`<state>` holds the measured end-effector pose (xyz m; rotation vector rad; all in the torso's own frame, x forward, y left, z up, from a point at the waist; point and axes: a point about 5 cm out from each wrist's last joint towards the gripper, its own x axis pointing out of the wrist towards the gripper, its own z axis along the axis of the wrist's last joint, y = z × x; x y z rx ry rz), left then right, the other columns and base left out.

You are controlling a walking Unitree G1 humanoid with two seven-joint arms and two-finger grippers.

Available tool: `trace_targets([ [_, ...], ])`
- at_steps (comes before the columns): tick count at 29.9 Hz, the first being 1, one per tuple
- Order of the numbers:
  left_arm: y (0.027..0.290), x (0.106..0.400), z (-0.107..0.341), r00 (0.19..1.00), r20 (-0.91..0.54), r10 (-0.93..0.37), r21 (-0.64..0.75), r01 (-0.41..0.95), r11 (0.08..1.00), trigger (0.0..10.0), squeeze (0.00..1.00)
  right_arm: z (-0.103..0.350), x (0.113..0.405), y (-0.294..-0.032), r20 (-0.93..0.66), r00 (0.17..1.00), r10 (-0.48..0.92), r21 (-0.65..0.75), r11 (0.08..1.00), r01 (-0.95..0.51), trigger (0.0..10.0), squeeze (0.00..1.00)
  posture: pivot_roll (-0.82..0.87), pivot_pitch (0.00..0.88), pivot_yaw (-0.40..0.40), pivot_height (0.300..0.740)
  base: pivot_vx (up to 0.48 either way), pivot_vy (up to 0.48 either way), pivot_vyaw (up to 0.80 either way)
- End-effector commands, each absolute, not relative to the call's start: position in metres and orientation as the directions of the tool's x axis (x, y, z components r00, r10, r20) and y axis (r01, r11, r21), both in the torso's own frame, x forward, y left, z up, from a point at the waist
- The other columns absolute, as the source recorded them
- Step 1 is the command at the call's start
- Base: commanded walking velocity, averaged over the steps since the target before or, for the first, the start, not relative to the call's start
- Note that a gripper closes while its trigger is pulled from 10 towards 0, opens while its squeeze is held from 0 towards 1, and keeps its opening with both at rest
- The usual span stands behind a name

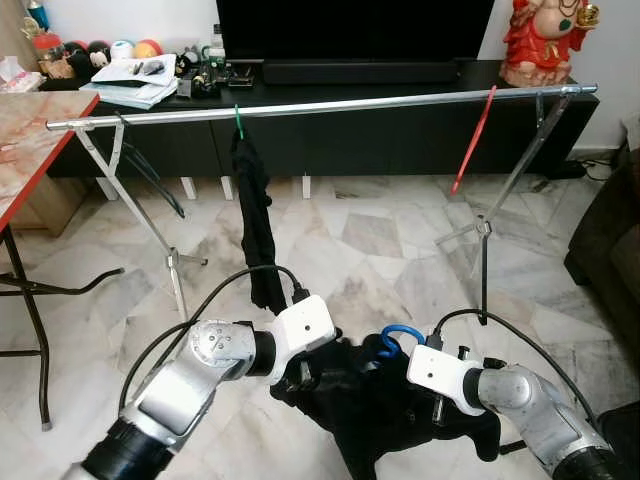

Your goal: Hang hanger

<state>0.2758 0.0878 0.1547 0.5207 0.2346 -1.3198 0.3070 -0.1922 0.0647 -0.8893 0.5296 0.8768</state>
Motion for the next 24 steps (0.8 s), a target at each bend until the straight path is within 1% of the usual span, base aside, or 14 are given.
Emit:
trace_targets([
  [1, 0.091, 0.269, 0.152, 0.2, -0.502, -0.842, 0.215, 0.971, 0.102, 10.0, 0.0, 0.068, 0.309, -0.192, -0.697, 0.566, 0.44, -0.449, 0.347, -0.823, 0.0, 0.0, -0.07, 0.123, 0.024, 0.74, 0.0, 0.0, 0.0],
  [3, 0.095, 0.267, 0.15, 0.181, -0.528, -0.83, 0.21, 0.974, 0.079, 10.0, 0.0, 0.068, 0.309, -0.191, -0.694, 0.568, 0.443, -0.451, 0.348, -0.822, 0.0, 0.0, -0.07, 0.122, 0.025, 0.74, 0.0, 0.0, 0.0],
  [5, 0.095, 0.27, 0.153, 0.208, -0.499, -0.841, 0.224, 0.969, 0.106, 10.0, 0.0, 0.068, 0.309, -0.191, -0.69, 0.57, 0.447, -0.45, 0.352, -0.821, 0.0, 0.0, -0.07, 0.121, 0.025, 0.74, 0.0, 0.0, 0.0],
  [6, 0.093, 0.278, 0.158, 0.27, -0.443, -0.855, 0.234, 0.955, 0.18, 10.0, 0.0, 0.069, 0.31, -0.191, -0.683, 0.575, 0.451, -0.453, 0.356, -0.817, 0.0, 0.0, -0.07, 0.12, 0.026, 0.74, 0.0, 0.0, 0.0],
  [7, 0.093, 0.278, 0.158, 0.27, -0.443, -0.855, 0.234, 0.955, 0.18, 10.0, 0.0, 0.069, 0.31, -0.191, -0.683, 0.575, 0.451, -0.453, 0.356, -0.817, 0.0, 0.0, -0.07, 0.12, 0.026, 0.74, 0.0, 0.0, 0.0],
  [9, 0.095, 0.282, 0.161, 0.298, -0.414, -0.86, 0.232, 0.948, 0.216, 10.0, 0.0, 0.07, 0.311, -0.19, -0.667, 0.581, 0.466, -0.458, 0.359, -0.813, 0.0, 0.0, -0.07, 0.118, 0.026, 0.74, 0.0, 0.0, 0.0],
  [12, 0.1, 0.285, 0.161, 0.324, -0.416, -0.849, 0.257, 0.938, 0.232, 10.0, 0.0, 0.073, 0.311, -0.188, -0.645, 0.579, 0.499, -0.459, 0.352, -0.816, 0.0, 0.0, -0.07, 0.117, 0.028, 0.74, 0.0, 0.0, 0.0],
  [14, 0.108, 0.292, 0.16, 0.379, -0.414, -0.828, 0.273, 0.919, 0.285, 10.0, 0.0, 0.079, 0.306, -0.186, -0.618, 0.546, 0.566, -0.464, 0.298, -0.834, 0.0, 0.0, -0.07, 0.115, 0.03, 0.74, 0.0, 0.0, 0.0],
  [16, 0.111, 0.293, 0.158, 0.384, -0.418, -0.823, 0.266, 0.918, 0.293, 10.0, 0.0, 0.08, 0.305, -0.186, -0.618, 0.533, 0.578, -0.457, 0.288, -0.842, 0.0, 0.0, -0.07, 0.114, 0.03, 0.74, 0.0, 0.0, 0.0],
  [18, 0.118, 0.29, 0.15, 0.346, -0.448, -0.824, 0.227, 0.936, 0.27, 10.0, 0.0, 0.082, 0.301, -0.188, -0.624, 0.502, 0.599, -0.459, 0.24, -0.856, 0.0, 0.0, -0.08, 0.109, 0.031, 0.74, 0.0, 0.0, 0.0],
  [19, 0.118, 0.29, 0.15, 0.346, -0.448, -0.824, 0.227, 0.936, 0.27, 10.0, 0.0, 0.082, 0.301, -0.188, -0.624, 0.502, 0.599, -0.459, 0.24, -0.856, 0.0, 0.0, -0.08, 0.109, 0.031, 0.74, 0.0, 0.0, 0.0],
  [20, 0.12, 0.29, 0.147, 0.348, -0.449, -0.823, 0.215, 0.936, 0.278, 10.0, 0.0, 0.086, 0.3, -0.188, -0.614, 0.483, 0.624, -0.451, 0.226, -0.864, 0.0, 0.0, -0.08, 0.107, 0.03, 0.74, 0.0, 0.0, 0.0],
  [21, 0.121, 0.291, 0.146, 0.351, -0.449, -0.821, 0.214, 0.935, 0.283, 10.0, 0.0, 0.087, 0.299, -0.187, -0.611, 0.477, 0.631, -0.449, 0.22, -0.866, 0.0, 0.0, -0.08, 0.107, 0.03, 0.74, 0.0, 0.0, 0.0],
  [24, 0.117, 0.289, 0.141, 0.328, -0.444, -0.834, 0.187, 0.944, 0.271, 10.0, 0.0, 0.09, 0.297, -0.187, -0.603, 0.456, 0.655, -0.445, 0.199, -0.873, 0.0, 0.0, -0.09, 0.102, 0.028, 0.74, 0.0, 0.0, 0.0],
])
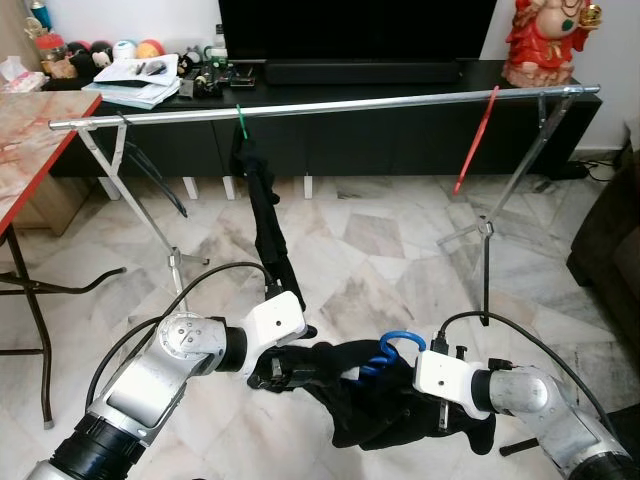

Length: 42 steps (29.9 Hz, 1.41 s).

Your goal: Hang hanger

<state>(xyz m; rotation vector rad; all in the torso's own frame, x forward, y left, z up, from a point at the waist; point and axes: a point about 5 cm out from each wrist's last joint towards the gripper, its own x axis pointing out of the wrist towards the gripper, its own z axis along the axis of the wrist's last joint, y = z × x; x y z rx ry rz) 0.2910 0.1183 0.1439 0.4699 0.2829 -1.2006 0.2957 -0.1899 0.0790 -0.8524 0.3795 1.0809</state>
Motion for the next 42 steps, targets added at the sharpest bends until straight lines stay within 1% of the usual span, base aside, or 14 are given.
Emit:
trace_targets([
  [1, 0.115, 0.287, 0.14, 0.309, -0.441, -0.843, 0.172, 0.951, 0.258, 10.0, 0.0, 0.091, 0.297, -0.187, -0.601, 0.453, 0.659, -0.444, 0.196, -0.874, 0.0, 0.0, -0.09, 0.099, 0.028, 0.74, 0.0, 0.0, 0.0],
  [4, 0.109, 0.284, 0.139, 0.279, -0.436, -0.855, 0.161, 0.96, 0.231, 10.0, 0.0, 0.092, 0.296, -0.186, -0.597, 0.444, 0.668, -0.443, 0.187, -0.877, 0.0, 0.0, -0.09, 0.093, 0.028, 0.74, 0.0, 0.0, 0.0],
  [6, 0.107, 0.283, 0.139, 0.273, -0.432, -0.859, 0.157, 0.961, 0.226, 10.0, 0.0, 0.092, 0.296, -0.185, -0.596, 0.438, 0.673, -0.441, 0.181, -0.879, 0.0, 0.0, -0.09, 0.091, 0.029, 0.74, 0.0, 0.0, 0.0],
  [10, 0.099, 0.281, 0.139, 0.223, -0.422, -0.879, 0.137, 0.974, 0.182, 10.0, 0.0, 0.095, 0.295, -0.181, -0.59, 0.411, 0.695, -0.433, 0.156, -0.888, 0.0, 0.0, -0.09, 0.083, 0.03, 0.74, 0.0, 0.0, 0.0],
  [15, 0.089, 0.279, 0.139, 0.196, -0.407, -0.892, 0.127, 0.979, 0.157, 10.0, 0.0, 0.1, 0.294, -0.173, -0.575, 0.377, 0.726, -0.425, 0.129, -0.896, 0.0, 0.0, -0.09, 0.091, 0.028, 0.74, 0.0, 0.0, 0.0],
  [20, 0.082, 0.276, 0.137, 0.176, -0.396, -0.901, 0.115, 0.983, 0.142, 10.0, 0.0, 0.103, 0.29, -0.17, -0.57, 0.347, 0.745, -0.412, 0.106, -0.905, 0.0, 0.0, -0.09, 0.1, 0.027, 0.74, 0.0, 0.0, 0.0],
  [29, 0.07, 0.274, 0.135, 0.167, -0.391, -0.905, 0.128, 0.984, 0.126, 10.0, 0.0, 0.11, 0.291, -0.167, -0.554, 0.337, 0.761, -0.41, 0.103, -0.906, 0.0, 0.0, -0.09, 0.109, 0.026, 0.74, 0.0, 0.0, 0.0],
  [30, 0.068, 0.272, 0.134, 0.152, -0.389, -0.909, 0.117, 0.986, 0.115, 4.6, 0.0, 0.111, 0.291, -0.167, -0.553, 0.337, 0.762, -0.41, 0.103, -0.906, 0.0, 0.0, -0.09, 0.11, 0.026, 0.74, 0.0, 0.0, 0.0],
  [31, 0.066, 0.27, 0.133, 0.14, -0.391, -0.91, 0.11, 0.988, 0.104, 1.5, 0.0, 0.111, 0.291, -0.167, -0.552, 0.338, 0.762, -0.411, 0.104, -0.906, 0.0, 0.0, -0.09, 0.11, 0.026, 0.74, 0.0, 0.0, 0.0],
  [32, 0.065, 0.269, 0.133, 0.135, -0.393, -0.91, 0.109, 0.989, 0.099, 1.5, 0.0, 0.111, 0.291, -0.167, -0.552, 0.339, 0.762, -0.412, 0.105, -0.905, 0.0, 0.0, -0.09, 0.11, 0.026, 0.74, 0.0, 0.0, 0.0],
  [33, 0.065, 0.268, 0.132, 0.132, -0.397, -0.908, 0.109, 0.989, 0.096, 0.0, 0.0, 0.112, 0.292, -0.167, -0.551, 0.34, 0.762, -0.412, 0.105, -0.905, 0.0, 0.0, -0.09, 0.11, 0.026, 0.74, 0.0, 0.0, 0.0],
  [42, 0.063, 0.268, 0.13, 0.137, -0.414, -0.9, 0.122, 0.988, 0.094, 0.0, 0.0, 0.117, 0.293, -0.166, -0.54, 0.347, 0.767, -0.417, 0.114, -0.901, 0.0, 0.0, -0.09, 0.114, 0.026, 0.74, 0.0, 0.0, 0.0],
])
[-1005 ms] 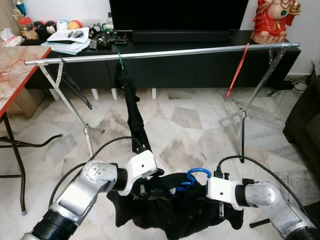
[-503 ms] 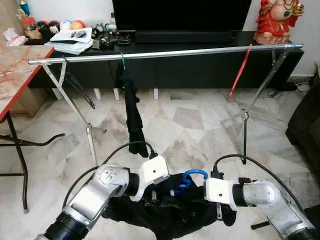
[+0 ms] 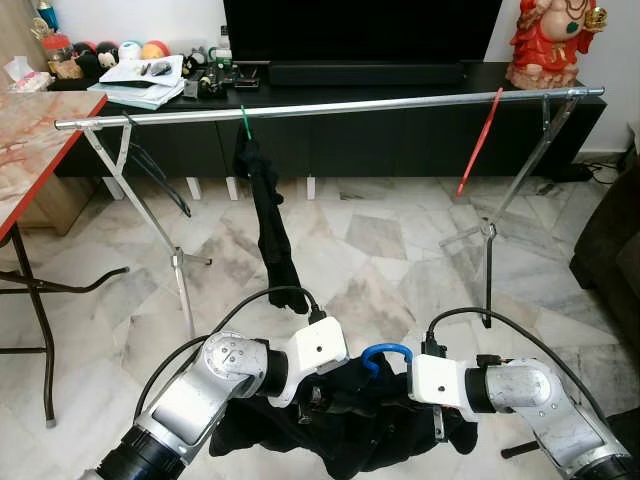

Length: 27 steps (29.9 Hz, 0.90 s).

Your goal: Hang hanger

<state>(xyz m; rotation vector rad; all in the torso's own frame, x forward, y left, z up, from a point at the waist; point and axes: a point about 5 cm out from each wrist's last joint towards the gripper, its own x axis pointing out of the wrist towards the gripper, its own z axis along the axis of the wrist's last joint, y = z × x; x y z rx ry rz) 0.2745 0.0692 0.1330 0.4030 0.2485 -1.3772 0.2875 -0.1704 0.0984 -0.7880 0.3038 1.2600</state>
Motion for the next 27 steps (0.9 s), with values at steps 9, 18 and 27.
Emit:
trace_targets([
  [9, 0.0601, 0.2676, 0.1282, 0.138, -0.443, -0.886, 0.148, 0.986, 0.079, 0.0, 0.0, 0.121, 0.2948, -0.1665, -0.531, 0.354, 0.77, -0.42, 0.124, -0.899, 0.0, 0.0, -0.09, 0.116, 0.026, 0.74, 0.0, 0.0, 0.0],
  [18, 0.0586, 0.2675, 0.128, 0.142, -0.444, -0.885, 0.155, 0.985, 0.081, 0.0, 0.0, 0.122, 0.2958, -0.167, -0.529, 0.362, 0.768, -0.421, 0.133, -0.897, 0.0, 0.0, -0.09, 0.116, 0.026, 0.74, 0.0, 0.0, 0.0],
  [27, 0.0577, 0.2682, 0.1299, 0.155, -0.424, -0.892, 0.155, 0.983, 0.097, 0.0, 0.0, 0.1197, 0.2998, -0.1686, -0.535, 0.399, 0.745, -0.439, 0.158, -0.884, 6.3, 0.0, -0.09, 0.115, 0.025, 0.74, 0.0, 0.0, 0.0],
])
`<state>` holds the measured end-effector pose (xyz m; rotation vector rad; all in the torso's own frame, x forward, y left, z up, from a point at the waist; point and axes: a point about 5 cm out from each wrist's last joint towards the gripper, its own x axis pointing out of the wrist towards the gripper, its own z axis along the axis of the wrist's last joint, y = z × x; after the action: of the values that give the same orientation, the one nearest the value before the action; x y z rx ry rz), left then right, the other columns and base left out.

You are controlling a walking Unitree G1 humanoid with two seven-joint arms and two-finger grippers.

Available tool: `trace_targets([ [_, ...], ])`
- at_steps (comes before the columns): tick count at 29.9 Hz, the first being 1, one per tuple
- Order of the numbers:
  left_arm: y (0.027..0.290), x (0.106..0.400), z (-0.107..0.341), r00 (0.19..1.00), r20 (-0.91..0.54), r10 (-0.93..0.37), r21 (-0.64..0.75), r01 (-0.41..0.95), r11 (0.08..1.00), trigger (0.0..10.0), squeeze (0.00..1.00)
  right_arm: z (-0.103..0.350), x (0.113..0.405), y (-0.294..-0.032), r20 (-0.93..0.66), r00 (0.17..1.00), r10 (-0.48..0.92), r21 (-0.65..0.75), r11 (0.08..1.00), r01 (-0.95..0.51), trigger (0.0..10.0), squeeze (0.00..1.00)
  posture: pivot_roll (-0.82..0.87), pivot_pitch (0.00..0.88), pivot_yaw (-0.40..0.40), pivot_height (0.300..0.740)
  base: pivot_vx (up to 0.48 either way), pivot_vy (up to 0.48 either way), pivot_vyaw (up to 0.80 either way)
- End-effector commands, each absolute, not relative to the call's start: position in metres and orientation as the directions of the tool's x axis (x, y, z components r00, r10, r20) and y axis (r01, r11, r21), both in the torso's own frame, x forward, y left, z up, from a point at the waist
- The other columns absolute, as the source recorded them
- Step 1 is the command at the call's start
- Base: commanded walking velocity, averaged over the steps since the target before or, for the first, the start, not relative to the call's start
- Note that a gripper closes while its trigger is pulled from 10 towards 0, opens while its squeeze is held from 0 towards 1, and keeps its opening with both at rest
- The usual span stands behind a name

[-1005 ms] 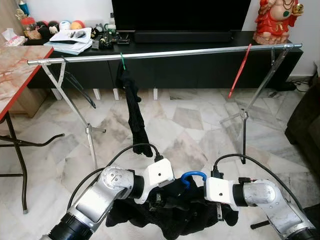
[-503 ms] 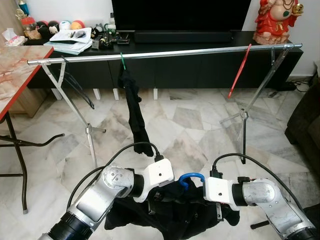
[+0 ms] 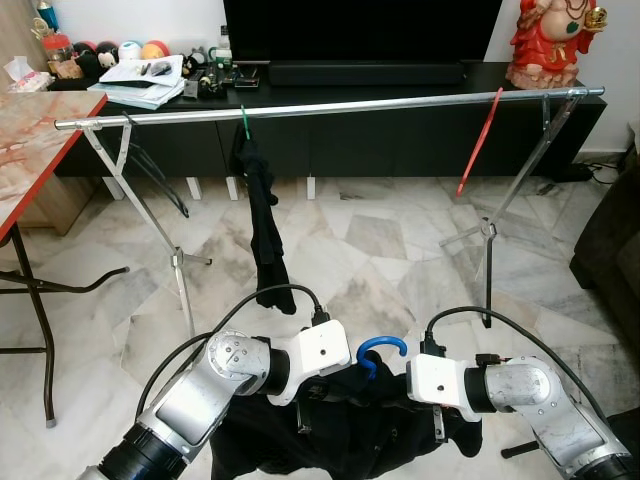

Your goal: Hang hanger

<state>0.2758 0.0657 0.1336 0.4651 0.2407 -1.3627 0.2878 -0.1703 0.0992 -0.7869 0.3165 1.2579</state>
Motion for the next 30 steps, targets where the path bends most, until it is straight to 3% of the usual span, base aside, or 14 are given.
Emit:
trace_targets([
  [1, 0.058, 0.268, 0.131, 0.158, -0.414, -0.896, 0.149, 0.983, 0.104, 0.0, 0.0, 0.119, 0.3, -0.169, -0.536, 0.402, 0.742, -0.441, 0.16, -0.883, 10.0, 0.0, -0.09, 0.116, 0.025, 0.74, 0.0, 0.0, 0.0],
  [3, 0.058, 0.268, 0.131, 0.157, -0.413, -0.897, 0.147, 0.984, 0.104, 0.0, 0.0, 0.118, 0.301, -0.169, -0.539, 0.407, 0.738, -0.443, 0.163, -0.882, 10.0, 0.0, -0.09, 0.117, 0.024, 0.74, 0.0, 0.0, 0.0],
  [4, 0.058, 0.269, 0.131, 0.157, -0.414, -0.897, 0.147, 0.984, 0.104, 0.0, 0.0, 0.117, 0.301, -0.17, -0.542, 0.408, 0.735, -0.436, 0.168, -0.884, 10.0, 0.1, -0.09, 0.117, 0.024, 0.74, 0.0, 0.0, 0.0],
  [5, 0.058, 0.269, 0.131, 0.157, -0.413, -0.897, 0.147, 0.984, 0.105, 0.0, 0.0, 0.117, 0.3, -0.17, -0.542, 0.401, 0.738, -0.431, 0.166, -0.887, 10.0, 0.82, -0.09, 0.117, 0.024, 0.74, 0.0, 0.0, 0.0],
  [6, 0.058, 0.269, 0.131, 0.158, -0.413, -0.897, 0.147, 0.984, 0.105, 0.0, 0.0, 0.117, 0.3, -0.17, -0.542, 0.399, 0.739, -0.43, 0.165, -0.888, 10.0, 0.82, -0.09, 0.117, 0.024, 0.74, 0.0, 0.0, 0.0],
  [7, 0.059, 0.269, 0.131, 0.159, -0.412, -0.897, 0.146, 0.983, 0.107, 0.0, 0.0, 0.117, 0.299, -0.17, -0.544, 0.394, 0.74, -0.423, 0.164, -0.891, 10.0, 1.0, -0.09, 0.116, 0.024, 0.74, 0.0, 0.0, 0.0],
  [18, 0.064, 0.275, 0.129, 0.217, -0.413, -0.885, 0.152, 0.974, 0.167, 0.0, 0.0, 0.115, 0.292, -0.173, -0.584, 0.337, 0.738, -0.395, 0.104, -0.913, 10.0, 1.0, -0.09, 0.109, 0.024, 0.74, 0.0, 0.0, 0.0],
  [20, 0.069, 0.28, 0.127, 0.27, -0.408, -0.872, 0.167, 0.961, 0.219, 0.0, 0.0, 0.114, 0.29, -0.175, -0.602, 0.32, 0.732, -0.384, 0.086, -0.919, 10.0, 1.0, -0.1, 0.107, 0.025, 0.74, 0.0, 0.0, 0.0],
  [30, 0.086, 0.29, 0.122, 0.385, -0.415, -0.824, 0.188, 0.923, 0.337, 0.0, 0.0, 0.114, 0.289, -0.177, -0.62, 0.317, 0.718, -0.383, 0.076, -0.921, 10.0, 1.0, -0.1, 0.099, 0.029, 0.74, 0.0, 0.0, 0.0],
])
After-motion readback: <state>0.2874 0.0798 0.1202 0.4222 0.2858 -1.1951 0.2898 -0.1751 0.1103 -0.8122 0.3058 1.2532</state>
